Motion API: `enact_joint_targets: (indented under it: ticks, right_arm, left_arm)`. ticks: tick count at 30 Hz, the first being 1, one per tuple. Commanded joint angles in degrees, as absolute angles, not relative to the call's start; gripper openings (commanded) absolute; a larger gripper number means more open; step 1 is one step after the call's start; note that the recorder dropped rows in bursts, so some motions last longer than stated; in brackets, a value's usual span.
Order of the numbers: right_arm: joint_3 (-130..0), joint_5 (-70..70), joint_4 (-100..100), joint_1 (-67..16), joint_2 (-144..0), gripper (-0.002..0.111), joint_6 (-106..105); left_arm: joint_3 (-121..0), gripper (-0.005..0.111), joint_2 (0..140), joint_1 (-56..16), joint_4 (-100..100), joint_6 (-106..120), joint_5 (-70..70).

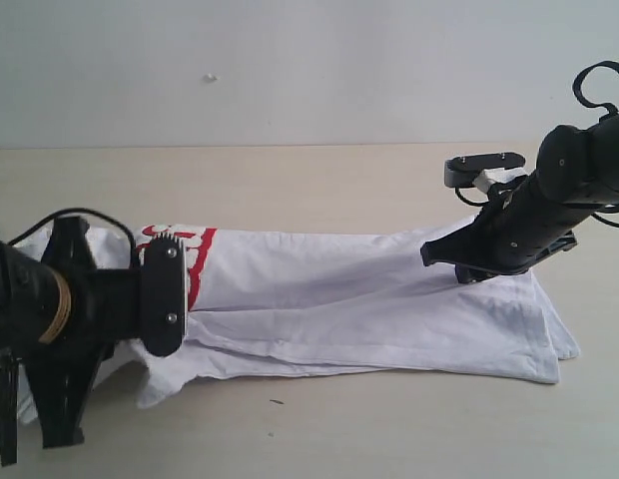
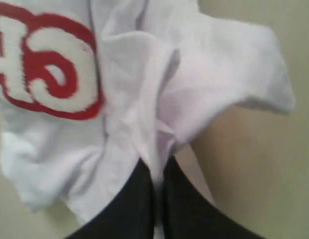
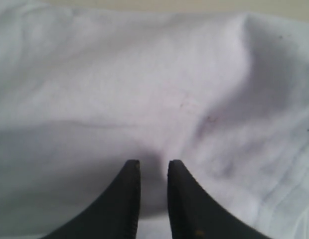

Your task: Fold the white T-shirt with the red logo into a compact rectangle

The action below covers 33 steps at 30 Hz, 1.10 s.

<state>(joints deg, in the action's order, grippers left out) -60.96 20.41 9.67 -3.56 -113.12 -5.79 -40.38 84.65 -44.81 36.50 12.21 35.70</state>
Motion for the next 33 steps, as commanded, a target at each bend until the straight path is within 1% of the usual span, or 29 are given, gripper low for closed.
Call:
enact_joint_targets:
  ticks: [1, 2, 4, 7, 10, 15, 16, 17, 19, 22, 24, 25, 26, 29, 33]
  right_arm:
    - [-60.94, 20.43, 9.45, -3.31, -112.7, 0.022, -6.32]
    - [-60.94, 20.43, 9.45, -3.31, -112.7, 0.022, -6.32]
    - [-60.94, 20.43, 9.45, -3.31, -112.7, 0.022, -6.32]
    - [-60.94, 20.11, 9.47, -3.31, -112.7, 0.022, -6.32]
    - [-60.94, 19.7, 9.47, -3.31, -112.7, 0.022, -6.32]
    - [-60.94, 19.6, 9.47, -3.31, -112.7, 0.022, -7.06]
    - [-60.94, 19.6, 9.47, -3.31, -112.7, 0.022, -7.35]
    - [-60.94, 19.6, 9.47, -3.31, -112.7, 0.022, -7.35]
    - [-60.94, 19.71, 9.47, -3.31, -112.7, 0.022, -7.36]
    - [-60.94, 20.21, 9.47, -3.31, -112.7, 0.022, -7.47]
    - [-60.94, 20.21, 9.47, -3.31, -112.7, 0.022, -7.47]
    - [-60.94, 20.21, 9.47, -3.31, -112.7, 0.022, -7.47]
    - [-60.94, 20.21, 9.47, -3.31, -112.7, 0.022, -7.47]
    - [-60.94, 20.07, 9.47, -3.31, -112.7, 0.022, -7.47]
    - [-60.94, 19.74, 9.47, -3.31, -112.7, 0.022, -7.47]
  left_arm:
    - [-43.78, 0.0, 84.26, -43.39, 48.08, 12.4, 24.44]
    - [-44.7, 0.0, 85.31, -41.86, 51.99, 12.4, 21.11]
    - [-45.82, 0.0, 86.76, -39.72, 55.02, 12.4, 19.8]
    - [-47.22, 0.0, 89.51, -35.8, 55.73, 12.4, 18.02]
    - [-47.48, 0.0, 91.85, -33.1, 55.73, 12.4, 13.09]
    - [-47.63, 0.0, 94.57, -31.39, 52.1, 11.83, 5.24]
    - [-47.77, 0.002, 94.97, -31.39, 50.46, 11.35, 3.7]
    - [-48.31, 0.007, 95.23, -31.11, 48.96, 10.93, 2.47]
    - [-49.45, 0.02, 96.11, -30.24, 47.78, 10.68, 1.85]
    - [-50.24, 0.046, 97.38, -28.43, 47.31, 10.29, 1.73]
    - [-50.24, 0.066, 98.36, -26.87, 47.31, 9.88, 1.6]
    - [-50.24, 0.071, 98.77, -26.2, 47.19, 9.55, 1.97]
    - [-50.24, 0.072, 99.07, -25.47, 47.07, 8.99, 2.42]
    - [-50.24, 0.07, 99.45, -24.0, 47.07, 7.81, 3.1]
    - [-51.63, 0.068, 97.78, -23.94, 47.14, 7.45, 1.69]
